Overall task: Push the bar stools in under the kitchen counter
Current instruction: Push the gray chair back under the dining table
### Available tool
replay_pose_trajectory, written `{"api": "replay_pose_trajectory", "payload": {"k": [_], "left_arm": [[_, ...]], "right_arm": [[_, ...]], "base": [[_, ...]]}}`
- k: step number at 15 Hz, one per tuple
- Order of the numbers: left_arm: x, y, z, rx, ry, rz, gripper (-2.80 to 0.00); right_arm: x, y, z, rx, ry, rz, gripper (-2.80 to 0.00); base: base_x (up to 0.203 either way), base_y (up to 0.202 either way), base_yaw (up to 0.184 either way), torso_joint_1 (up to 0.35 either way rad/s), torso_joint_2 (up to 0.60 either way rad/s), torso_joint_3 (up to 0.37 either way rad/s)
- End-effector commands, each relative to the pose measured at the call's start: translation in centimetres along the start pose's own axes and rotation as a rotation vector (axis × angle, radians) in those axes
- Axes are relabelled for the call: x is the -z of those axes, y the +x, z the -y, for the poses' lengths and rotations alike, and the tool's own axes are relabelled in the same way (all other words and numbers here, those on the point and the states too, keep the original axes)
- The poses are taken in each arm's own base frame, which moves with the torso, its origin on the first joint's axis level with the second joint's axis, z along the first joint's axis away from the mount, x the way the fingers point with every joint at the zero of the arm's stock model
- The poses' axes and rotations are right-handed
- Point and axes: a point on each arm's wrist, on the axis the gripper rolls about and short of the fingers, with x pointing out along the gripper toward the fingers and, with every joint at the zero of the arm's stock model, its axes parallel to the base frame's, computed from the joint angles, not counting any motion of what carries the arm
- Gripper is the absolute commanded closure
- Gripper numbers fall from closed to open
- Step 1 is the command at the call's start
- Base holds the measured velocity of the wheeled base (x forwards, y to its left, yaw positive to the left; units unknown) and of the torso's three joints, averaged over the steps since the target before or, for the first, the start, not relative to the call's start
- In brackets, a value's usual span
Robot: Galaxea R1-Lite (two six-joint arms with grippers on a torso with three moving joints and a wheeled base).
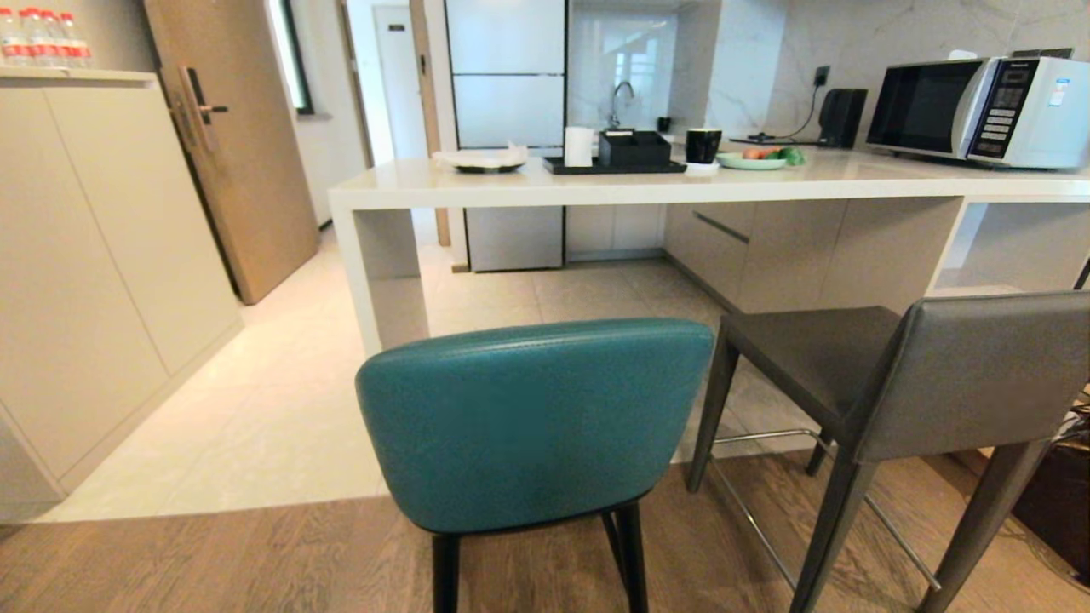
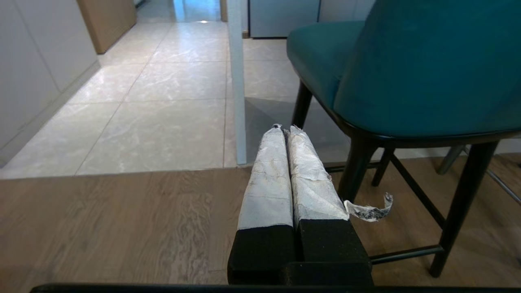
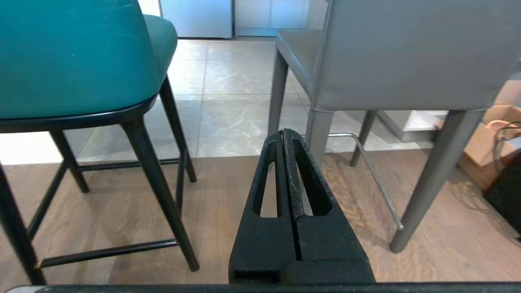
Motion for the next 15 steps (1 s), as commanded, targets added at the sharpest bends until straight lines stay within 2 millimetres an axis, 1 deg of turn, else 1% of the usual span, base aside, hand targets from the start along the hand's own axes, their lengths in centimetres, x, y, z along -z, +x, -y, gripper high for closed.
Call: {"api": "replay_pose_trajectory", "payload": {"k": [1,8,9,15], "left_arm": [[0.0,0.01,0.0,-0.001,0.001,-0.002,0.0],[0.0,0.01,0.0,-0.001,-0.001,-0.002,0.0],[0.0,0.01,0.0,-0.001,-0.001,-0.002,0.0],[0.0,0.01,0.0,-0.001,0.001,-0.002,0.0]], "right_arm": [[0.0,0.01,0.0,0.001,0.001,-0.002,0.0],[0.0,0.01,0.0,0.001,0.005,-0.002,0.0],[0.0,0.01,0.0,0.001,0.004,-0.002,0.0],[0.0,0.01,0.05,0.024,0.016,-0.004,0.0]], "base": [[0.0,0.0,0.0,0.0,0.0,0.0],[0.0,0.0,0.0,0.0,0.0,0.0],[0.001,-0.082,0.004,0.001,0.0,0.007],[0.0,-0.184,0.006,0.003,0.0,0.004]]}}
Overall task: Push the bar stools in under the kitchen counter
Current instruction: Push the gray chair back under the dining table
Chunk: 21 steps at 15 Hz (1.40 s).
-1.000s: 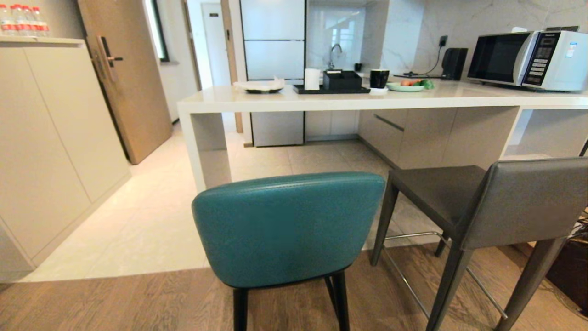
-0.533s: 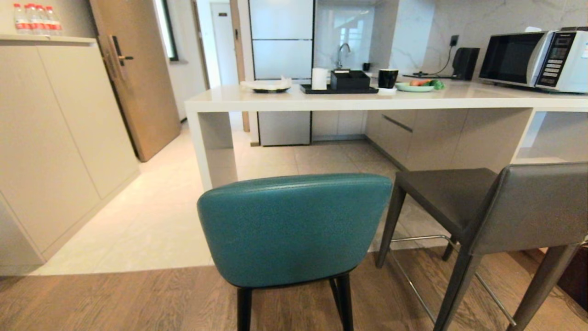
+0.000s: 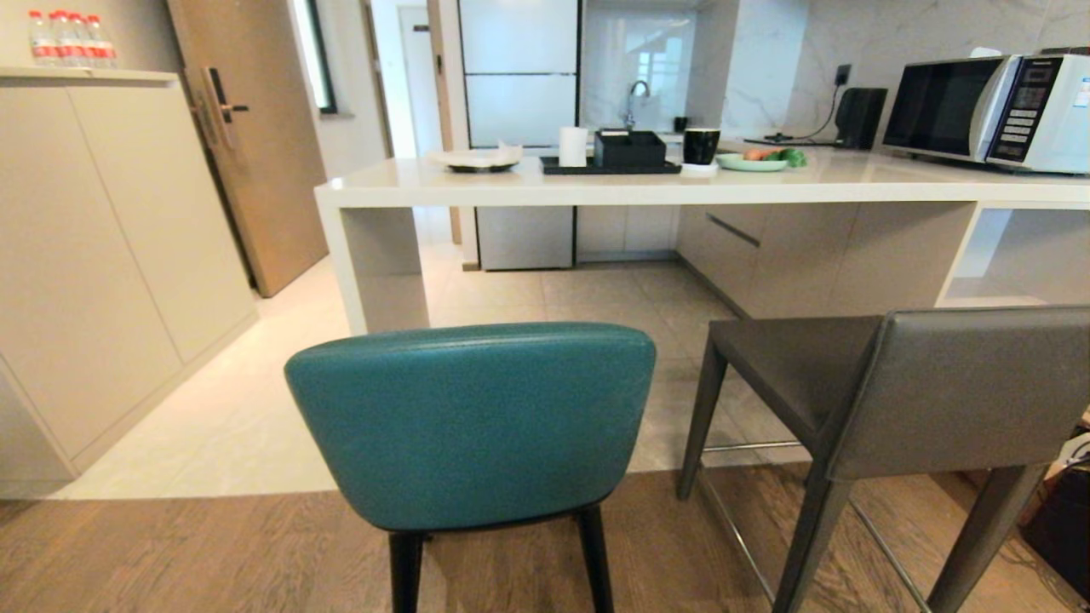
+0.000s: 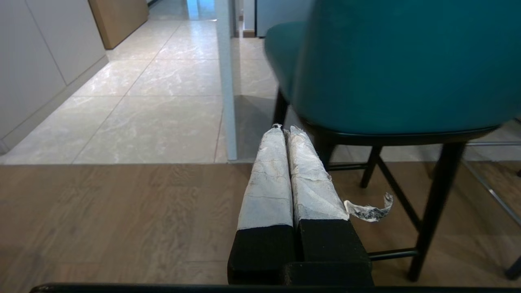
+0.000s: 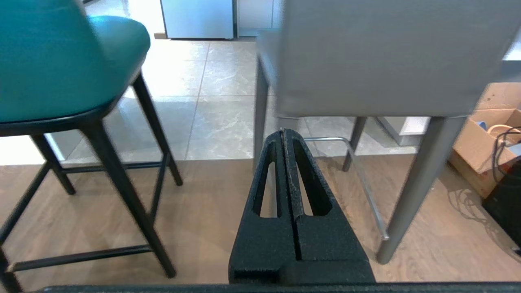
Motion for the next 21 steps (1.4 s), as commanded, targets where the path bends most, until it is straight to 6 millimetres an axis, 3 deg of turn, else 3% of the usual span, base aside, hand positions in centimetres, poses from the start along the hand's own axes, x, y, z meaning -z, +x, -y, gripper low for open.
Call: {"api": "replay_pose_trajectory", "payload": {"k": [1,21], "left_arm": [[0.0,0.01,0.0,-0.001,-0.001,-0.001,0.0],[0.0,0.01,0.0,-0.001,-0.002,-0.001,0.0]], "right_arm": [[0.0,0.01,0.0,-0.001,-0.001,-0.001,0.0],[-0.03,0.01,0.03,0.012,0.022,0.001,0.0]], "base": [[0.0,-0.192,0.006,0.0,0.0,0.004],[0.0,-0.193,0.004,0.002,0.0,0.002]]}}
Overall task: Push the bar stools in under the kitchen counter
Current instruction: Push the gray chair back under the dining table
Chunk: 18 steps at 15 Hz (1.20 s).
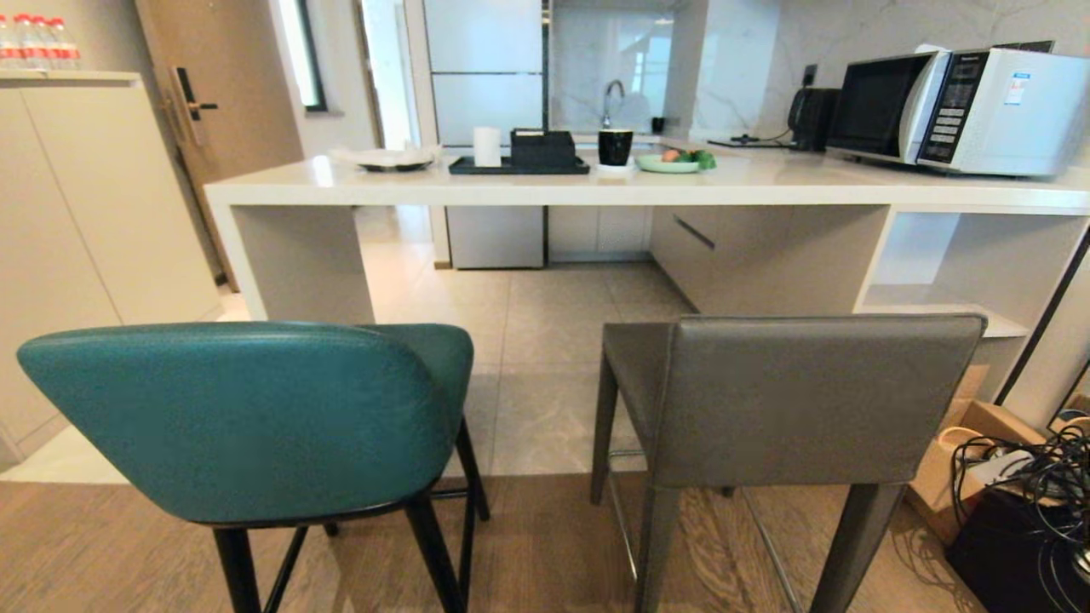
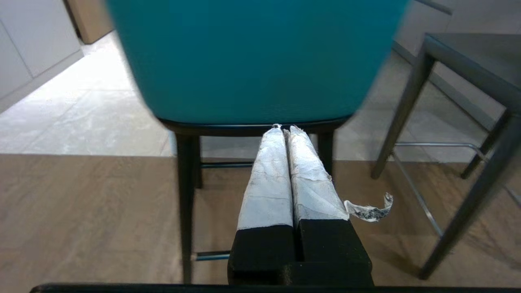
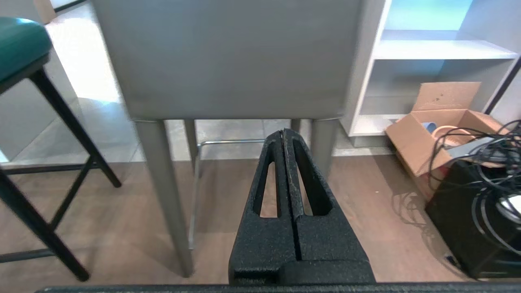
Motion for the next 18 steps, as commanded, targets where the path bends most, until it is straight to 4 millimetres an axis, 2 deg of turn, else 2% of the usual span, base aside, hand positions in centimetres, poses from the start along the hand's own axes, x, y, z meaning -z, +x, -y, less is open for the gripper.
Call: {"api": "replay_pose_trajectory", "payload": {"k": [1,11,18], "left_arm": [[0.0,0.01,0.0,0.0,0.0,-0.001,0.0],[0.0,0.01,0.0,0.001,-0.003,-0.001,0.0],[0.0,0.01,0.0,-0.002,-0.005,-0.001,0.0]], "right_arm": [[-0.01,0.01,0.0,0.0,0.001,0.0,0.0],[-0.01,0.01,0.0,0.0,0.002,0.0,0.0],[-0.01,0.01,0.0,0.0,0.002,0.0,0.0]], "base": [[0.0,-0.192,0.003,0.002,0.0,-0.001],[0.0,-0.191,0.003,0.001,0.0,0.002],[0.0,-0.016,0.001,0.0,0.0,0.0]]}}
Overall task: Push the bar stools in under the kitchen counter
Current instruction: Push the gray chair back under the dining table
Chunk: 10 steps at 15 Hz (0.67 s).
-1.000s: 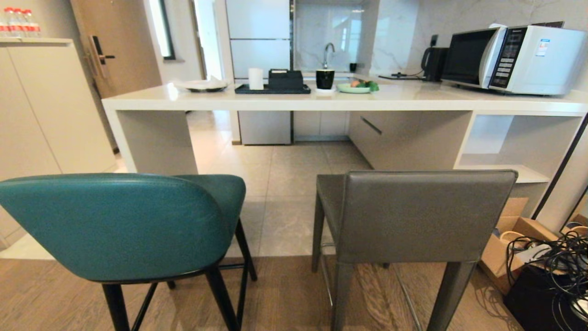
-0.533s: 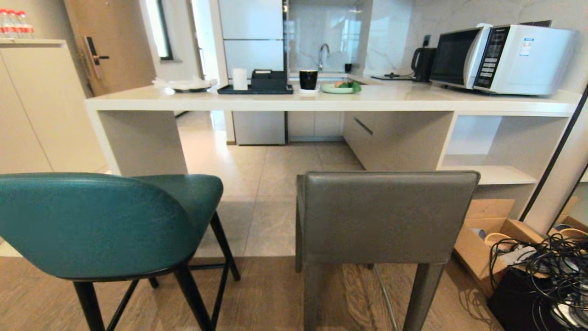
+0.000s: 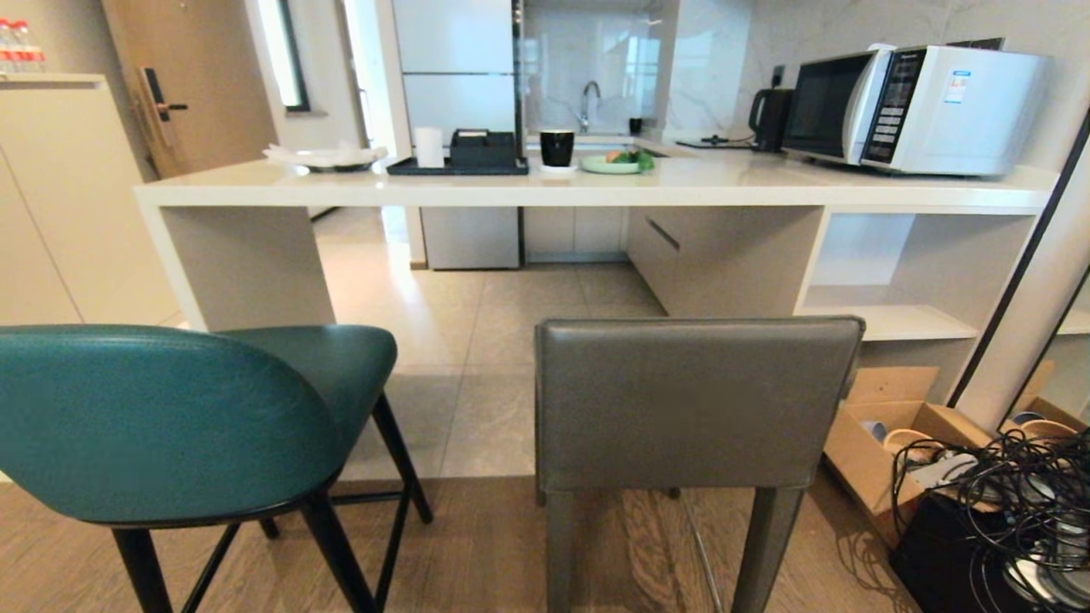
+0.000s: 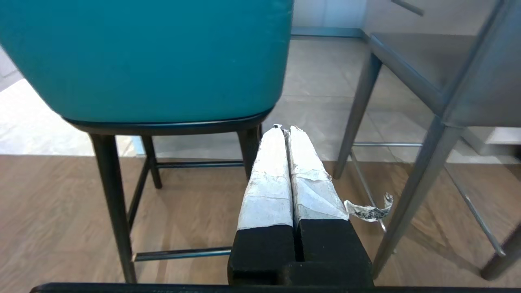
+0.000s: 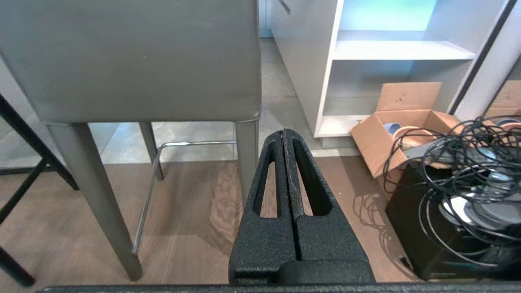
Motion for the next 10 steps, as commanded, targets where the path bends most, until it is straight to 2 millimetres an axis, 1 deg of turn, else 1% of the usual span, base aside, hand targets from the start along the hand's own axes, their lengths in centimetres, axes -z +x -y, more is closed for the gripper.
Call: {"api": "replay_pose_trajectory", "payload": {"k": [1,8,9,10], "left_arm": [[0.0,0.01,0.0,-0.001,-0.001,-0.001,0.0],[0.0,0.01,0.0,-0.001,-0.001,-0.001,0.0],[0.0,0.01,0.0,-0.001,-0.001,-0.001,0.0],[0.0,0.01,0.0,-0.001,-0.001,-0.001,0.0]], "right_arm": [[0.0,0.01,0.0,-0.002,0.0,-0.001,0.0],[0.0,0.01,0.0,-0.002,0.0,-0.001,0.0],[0.0,0.01,0.0,-0.002,0.0,-0.001,0.0],[0.0,0.01,0.0,-0.002,0.0,-0.001,0.0]], "base": [[0.073,0.0,0.003,0.0,0.0,0.004],[0.191,0.0,0.002,0.002,0.0,0.005],[0.082,0.0,0.009,0.013,0.01,-0.001],[0.0,0.0,0.0,0.0,0.0,0.0]]}}
